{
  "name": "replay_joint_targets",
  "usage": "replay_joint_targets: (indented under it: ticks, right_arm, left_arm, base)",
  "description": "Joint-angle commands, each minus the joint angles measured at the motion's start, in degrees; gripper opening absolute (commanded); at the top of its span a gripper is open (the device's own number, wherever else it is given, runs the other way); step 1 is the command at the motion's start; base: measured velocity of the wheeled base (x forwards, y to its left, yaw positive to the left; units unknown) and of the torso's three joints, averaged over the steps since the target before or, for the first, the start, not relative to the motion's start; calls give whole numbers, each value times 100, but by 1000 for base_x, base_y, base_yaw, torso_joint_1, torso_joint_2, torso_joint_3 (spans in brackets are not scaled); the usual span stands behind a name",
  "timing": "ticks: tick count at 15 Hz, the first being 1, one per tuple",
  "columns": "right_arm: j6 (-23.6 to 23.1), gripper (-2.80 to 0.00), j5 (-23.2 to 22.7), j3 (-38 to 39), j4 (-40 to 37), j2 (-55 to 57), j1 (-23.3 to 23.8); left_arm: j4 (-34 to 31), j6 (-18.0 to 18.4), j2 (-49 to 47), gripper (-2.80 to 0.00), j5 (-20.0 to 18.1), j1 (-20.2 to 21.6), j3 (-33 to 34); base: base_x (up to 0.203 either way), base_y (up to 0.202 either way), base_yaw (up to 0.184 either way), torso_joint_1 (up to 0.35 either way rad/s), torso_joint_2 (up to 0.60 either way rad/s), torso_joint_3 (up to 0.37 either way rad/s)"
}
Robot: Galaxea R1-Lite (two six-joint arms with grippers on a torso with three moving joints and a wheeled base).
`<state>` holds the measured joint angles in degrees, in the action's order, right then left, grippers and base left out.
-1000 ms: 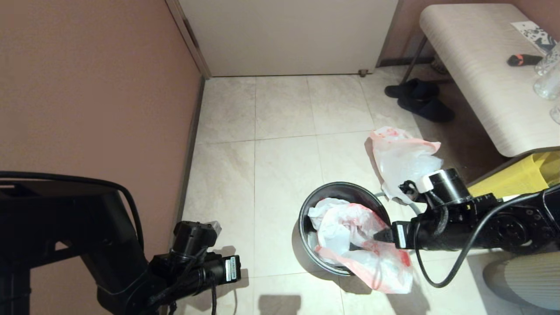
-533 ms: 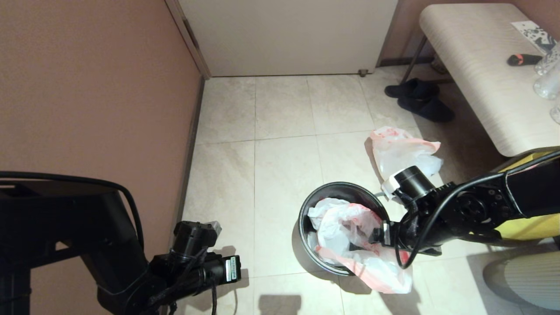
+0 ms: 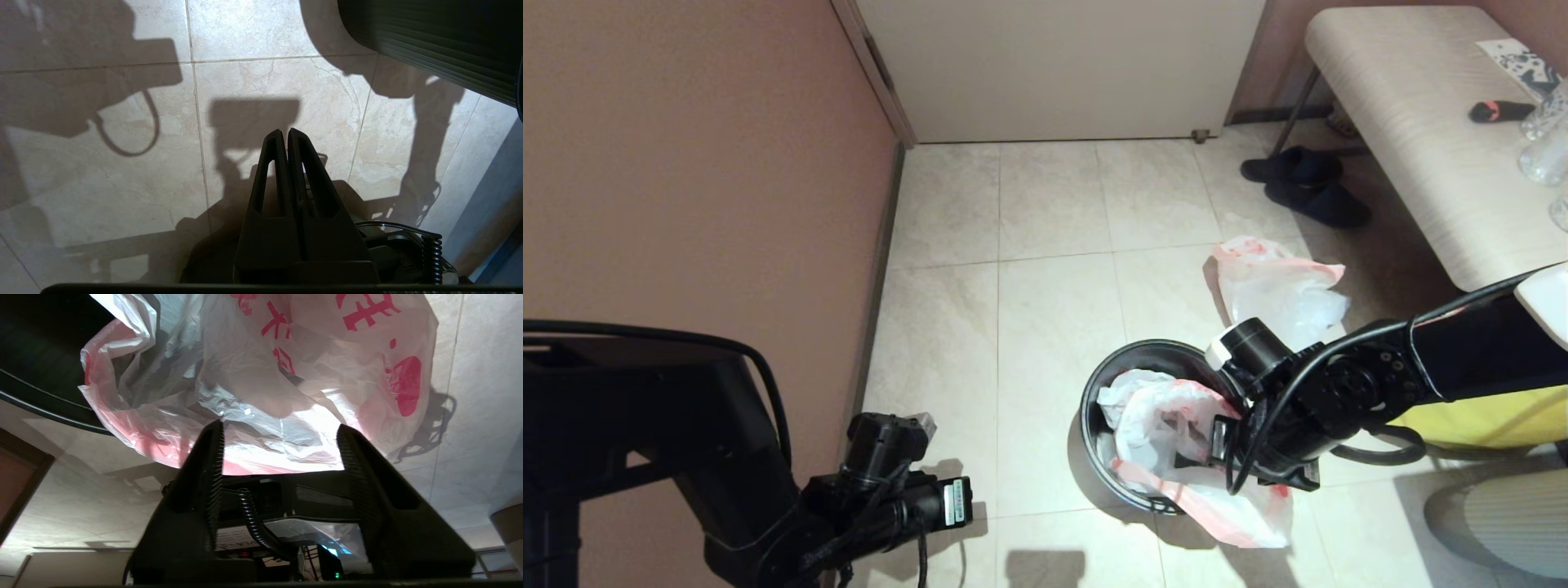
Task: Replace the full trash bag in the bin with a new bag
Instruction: Put the new garbage bag on the trash can
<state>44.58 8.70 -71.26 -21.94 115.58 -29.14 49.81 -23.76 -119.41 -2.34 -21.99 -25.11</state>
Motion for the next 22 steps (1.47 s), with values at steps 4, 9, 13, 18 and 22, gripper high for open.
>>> replay_joint_targets:
  ticks: [4,9,13,18,22]
  right_arm:
    - [239,-280,-7,-193,-196,207,-26]
    - [1032,-280,8,-585,-311,925,3]
    - [1071,0,123,-604,-319,715,100]
    - [1084,0,492,-582,-310,725,105]
    - [1089,0,347,-605,-15,1262,208]
  left_arm:
    - [37,-8,-56,-280,111,-7,-2]
    - [37,-6,-56,-280,111,-7,-4]
    - [35,-9,-56,-280,111,-7,-6]
    - [37,-13,-56,-280,111,-3,-10]
    - [37,-8,-56,-280,111,0,-10]
  base:
    - [0,0,0,0,0,0]
    - [0,0,0,0,0,0]
    - [0,0,0,0,0,0]
    - [0,0,0,0,0,0]
    - [0,0,0,0,0,0]
